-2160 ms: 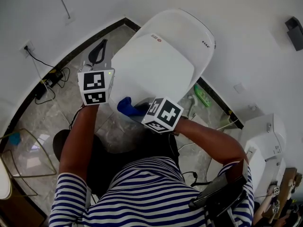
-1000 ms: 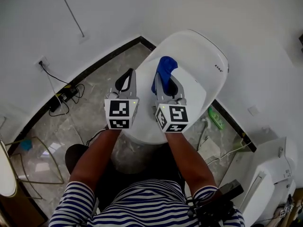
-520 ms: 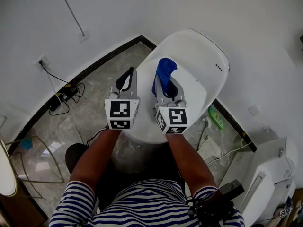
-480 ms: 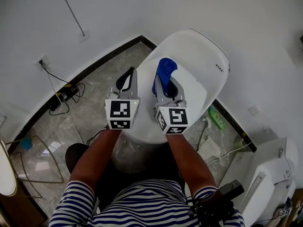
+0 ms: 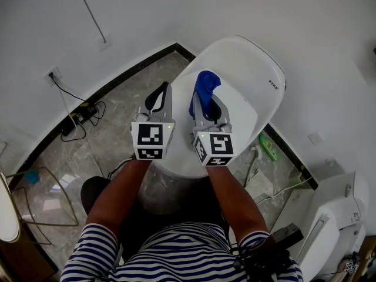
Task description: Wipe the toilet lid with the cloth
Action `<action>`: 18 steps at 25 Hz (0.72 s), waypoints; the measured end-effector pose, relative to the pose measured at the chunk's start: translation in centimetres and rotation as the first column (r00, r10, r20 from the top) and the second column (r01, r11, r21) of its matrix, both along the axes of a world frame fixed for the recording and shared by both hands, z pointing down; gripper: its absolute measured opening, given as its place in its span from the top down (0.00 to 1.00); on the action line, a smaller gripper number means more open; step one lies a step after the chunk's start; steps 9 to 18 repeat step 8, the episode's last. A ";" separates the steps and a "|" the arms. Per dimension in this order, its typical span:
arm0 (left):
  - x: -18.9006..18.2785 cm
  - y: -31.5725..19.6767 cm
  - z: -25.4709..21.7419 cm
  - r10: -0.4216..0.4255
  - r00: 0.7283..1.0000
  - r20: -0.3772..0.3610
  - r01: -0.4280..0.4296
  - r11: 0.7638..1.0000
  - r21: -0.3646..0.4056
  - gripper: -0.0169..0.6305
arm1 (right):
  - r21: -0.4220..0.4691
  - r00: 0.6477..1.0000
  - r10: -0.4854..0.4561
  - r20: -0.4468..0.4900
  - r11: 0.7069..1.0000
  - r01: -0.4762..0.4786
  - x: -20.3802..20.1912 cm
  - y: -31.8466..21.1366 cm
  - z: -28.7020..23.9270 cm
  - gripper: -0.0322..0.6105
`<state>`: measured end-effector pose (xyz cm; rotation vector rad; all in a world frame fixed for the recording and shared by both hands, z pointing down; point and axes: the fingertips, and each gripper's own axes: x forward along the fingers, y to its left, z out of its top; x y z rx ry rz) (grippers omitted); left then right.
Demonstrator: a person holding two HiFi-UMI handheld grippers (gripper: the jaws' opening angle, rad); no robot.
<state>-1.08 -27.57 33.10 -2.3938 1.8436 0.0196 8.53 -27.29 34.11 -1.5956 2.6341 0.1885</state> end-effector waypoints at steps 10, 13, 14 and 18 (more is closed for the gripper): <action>-0.3 0.3 -0.2 0.001 1.000 0.001 -0.001 1.000 0.005 0.97 | -0.006 1.000 -0.002 -0.008 1.000 0.002 -0.5 0.2 0.2 0.85; -0.3 0.3 -0.2 0.001 1.000 0.001 -0.001 1.000 0.005 0.97 | -0.006 1.000 -0.002 -0.008 1.000 0.002 -0.5 0.2 0.2 0.85; -0.3 0.3 -0.2 0.001 1.000 0.001 -0.001 1.000 0.005 0.97 | -0.006 1.000 -0.002 -0.008 1.000 0.002 -0.5 0.2 0.2 0.85; -0.3 0.3 -0.2 0.001 1.000 0.001 -0.001 1.000 0.005 0.97 | -0.006 1.000 -0.002 -0.008 1.000 0.002 -0.5 0.2 0.2 0.85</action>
